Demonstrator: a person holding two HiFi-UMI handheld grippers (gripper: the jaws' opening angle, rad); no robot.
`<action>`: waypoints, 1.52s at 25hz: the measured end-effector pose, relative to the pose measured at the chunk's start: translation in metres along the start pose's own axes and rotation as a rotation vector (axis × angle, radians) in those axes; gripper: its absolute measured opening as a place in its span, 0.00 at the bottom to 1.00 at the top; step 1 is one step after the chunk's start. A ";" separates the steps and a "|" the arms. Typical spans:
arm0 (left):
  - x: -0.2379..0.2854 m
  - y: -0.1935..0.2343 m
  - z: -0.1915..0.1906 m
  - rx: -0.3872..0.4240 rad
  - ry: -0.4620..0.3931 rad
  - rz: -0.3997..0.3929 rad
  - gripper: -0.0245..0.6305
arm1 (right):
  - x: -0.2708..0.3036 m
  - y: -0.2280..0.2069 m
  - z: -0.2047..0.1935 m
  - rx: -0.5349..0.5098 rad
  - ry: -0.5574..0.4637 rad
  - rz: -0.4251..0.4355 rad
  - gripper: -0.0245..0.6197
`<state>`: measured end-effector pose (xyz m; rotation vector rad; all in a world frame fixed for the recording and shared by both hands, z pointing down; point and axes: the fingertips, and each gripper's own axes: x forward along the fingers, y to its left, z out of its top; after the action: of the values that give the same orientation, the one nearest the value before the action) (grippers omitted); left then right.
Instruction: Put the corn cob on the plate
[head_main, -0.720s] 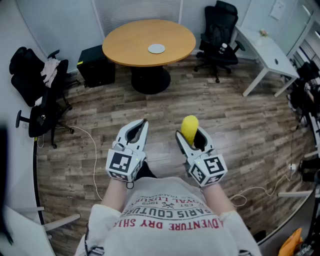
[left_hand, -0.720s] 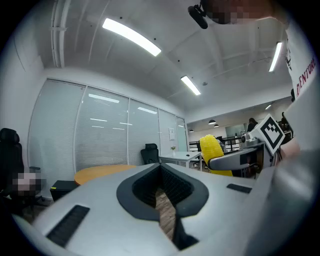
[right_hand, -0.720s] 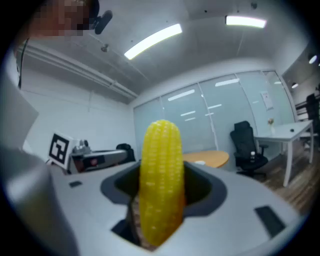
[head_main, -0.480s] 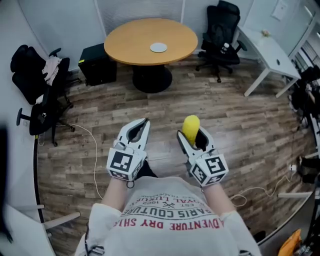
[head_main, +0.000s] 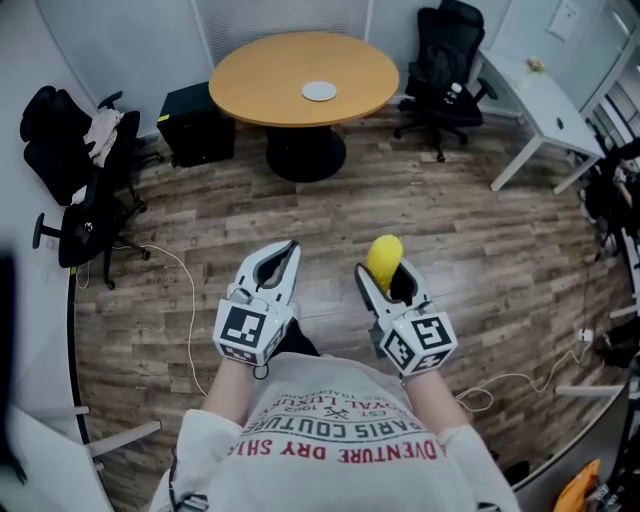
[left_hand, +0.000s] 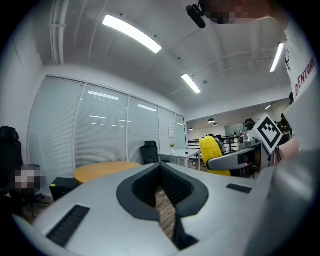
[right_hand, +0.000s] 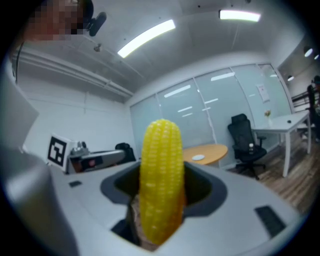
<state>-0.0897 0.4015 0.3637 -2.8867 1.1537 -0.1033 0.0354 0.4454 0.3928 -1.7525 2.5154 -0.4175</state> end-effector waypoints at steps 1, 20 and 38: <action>0.001 0.001 -0.002 -0.004 0.002 -0.002 0.09 | 0.002 -0.001 -0.001 0.005 0.004 -0.003 0.45; 0.102 0.112 0.001 -0.068 -0.015 -0.047 0.09 | 0.128 -0.048 0.022 0.010 0.049 -0.085 0.45; 0.197 0.254 -0.023 -0.104 0.025 -0.058 0.09 | 0.297 -0.075 0.045 0.050 0.049 -0.076 0.45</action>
<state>-0.1239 0.0820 0.3833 -3.0190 1.1124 -0.0837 0.0064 0.1373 0.4018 -1.8465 2.4530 -0.5293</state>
